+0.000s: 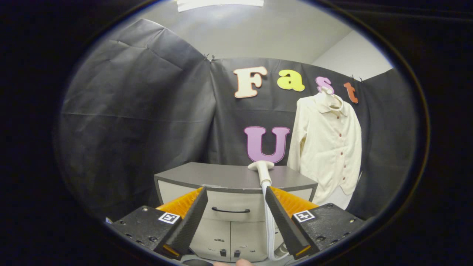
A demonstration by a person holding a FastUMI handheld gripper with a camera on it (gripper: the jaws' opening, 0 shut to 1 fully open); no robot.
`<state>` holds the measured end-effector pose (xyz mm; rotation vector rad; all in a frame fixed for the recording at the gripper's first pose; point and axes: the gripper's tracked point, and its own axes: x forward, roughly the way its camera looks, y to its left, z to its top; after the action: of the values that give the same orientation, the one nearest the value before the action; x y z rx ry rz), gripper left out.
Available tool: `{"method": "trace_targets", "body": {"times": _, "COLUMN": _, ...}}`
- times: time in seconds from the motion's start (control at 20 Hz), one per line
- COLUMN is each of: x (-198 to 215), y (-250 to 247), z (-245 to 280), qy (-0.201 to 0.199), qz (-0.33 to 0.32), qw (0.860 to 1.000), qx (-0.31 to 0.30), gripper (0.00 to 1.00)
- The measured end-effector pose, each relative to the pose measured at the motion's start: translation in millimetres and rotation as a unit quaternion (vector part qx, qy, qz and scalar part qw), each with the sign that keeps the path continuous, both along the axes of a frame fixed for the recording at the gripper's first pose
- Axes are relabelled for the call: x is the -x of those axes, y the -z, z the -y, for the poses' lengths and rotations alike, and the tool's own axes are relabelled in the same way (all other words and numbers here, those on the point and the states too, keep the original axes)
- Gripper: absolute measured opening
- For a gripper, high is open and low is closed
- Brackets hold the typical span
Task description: Iron the clothes twice with a garment steamer, once on the left side and once on the right side.
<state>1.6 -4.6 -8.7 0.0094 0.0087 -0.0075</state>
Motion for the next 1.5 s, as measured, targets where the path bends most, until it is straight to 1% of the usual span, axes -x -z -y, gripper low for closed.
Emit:
{"method": "trace_targets", "body": {"times": 0.2, "x": -8.8, "y": -0.9, "z": 1.2, "qy": 0.0, "qz": 0.001, "qw": 1.0, "qx": 0.003, "gripper": 0.96}}
{"method": "trace_targets", "body": {"times": 0.6, "x": -52.5, "y": 0.9, "z": 20.2, "qy": 0.014, "qz": -0.004, "qw": 1.0, "qx": 0.014, "gripper": 0.96}}
{"method": "trace_targets", "body": {"times": 0.95, "x": -97.7, "y": -2.3, "z": 33.4, "qy": 0.016, "qz": -0.012, "qw": 1.0, "qx": -0.007, "gripper": 0.95}}
{"method": "trace_targets", "body": {"times": 1.2, "x": -128.0, "y": 8.4, "z": 41.1, "qy": 0.017, "qz": -0.035, "qw": 0.999, "qx": -0.017, "gripper": 0.96}}
{"method": "trace_targets", "body": {"times": 1.5, "x": -164.1, "y": 14.2, "z": 45.0, "qy": 0.019, "qz": -0.047, "qw": 0.998, "qx": -0.024, "gripper": 0.96}}
